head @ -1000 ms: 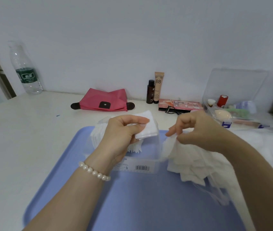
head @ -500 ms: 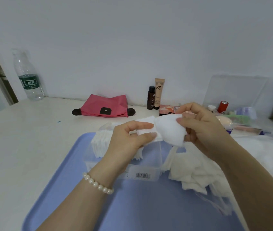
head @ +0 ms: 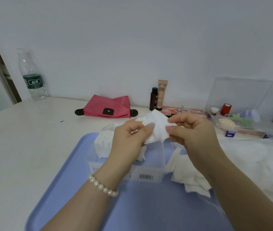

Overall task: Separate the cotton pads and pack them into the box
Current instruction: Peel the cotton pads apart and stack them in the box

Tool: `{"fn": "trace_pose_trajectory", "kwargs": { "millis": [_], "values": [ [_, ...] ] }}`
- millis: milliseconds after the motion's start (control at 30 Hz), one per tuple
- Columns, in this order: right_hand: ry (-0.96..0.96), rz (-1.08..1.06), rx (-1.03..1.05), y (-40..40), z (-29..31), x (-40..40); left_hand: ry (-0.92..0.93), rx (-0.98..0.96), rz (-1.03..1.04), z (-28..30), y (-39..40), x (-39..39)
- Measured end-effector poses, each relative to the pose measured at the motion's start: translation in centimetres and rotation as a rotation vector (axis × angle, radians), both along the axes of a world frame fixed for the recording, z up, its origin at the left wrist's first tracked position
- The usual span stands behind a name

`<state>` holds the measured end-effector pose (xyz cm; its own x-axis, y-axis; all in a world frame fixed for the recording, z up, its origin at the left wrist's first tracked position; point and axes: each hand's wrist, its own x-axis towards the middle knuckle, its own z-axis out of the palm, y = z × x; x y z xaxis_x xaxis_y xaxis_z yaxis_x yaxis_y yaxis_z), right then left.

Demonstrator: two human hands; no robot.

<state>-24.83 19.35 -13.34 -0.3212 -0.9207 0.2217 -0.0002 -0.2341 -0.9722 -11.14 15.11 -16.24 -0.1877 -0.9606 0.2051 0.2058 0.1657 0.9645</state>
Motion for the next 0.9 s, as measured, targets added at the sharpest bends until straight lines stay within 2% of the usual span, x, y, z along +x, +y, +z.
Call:
{"fn": "trace_pose_trajectory", "kwargs": {
  "millis": [167, 333, 500, 667, 900],
  "values": [
    [-0.015, 0.089, 0.109, 0.0, 0.5, 0.0, -0.049, -0.060, -0.005, 0.1, -0.2, 0.1],
    [0.181, 0.073, 0.134, 0.5, 0.8, -0.1, -0.028, -0.030, -0.086, -0.2, -0.1, -0.1],
    [0.063, 0.089, 0.113, 0.6, 1.3, -0.4, -0.015, -0.009, -0.114, 0.3, 0.1, 0.2],
    [0.064, 0.122, 0.148, 0.7, 1.7, -0.6, -0.010, -0.095, -0.140, 0.4, 0.4, 0.3],
    [0.253, -0.024, 0.079, 0.7, 1.4, -0.1, 0.012, -0.020, -0.213, 0.3, 0.1, 0.5]
  ]
}}
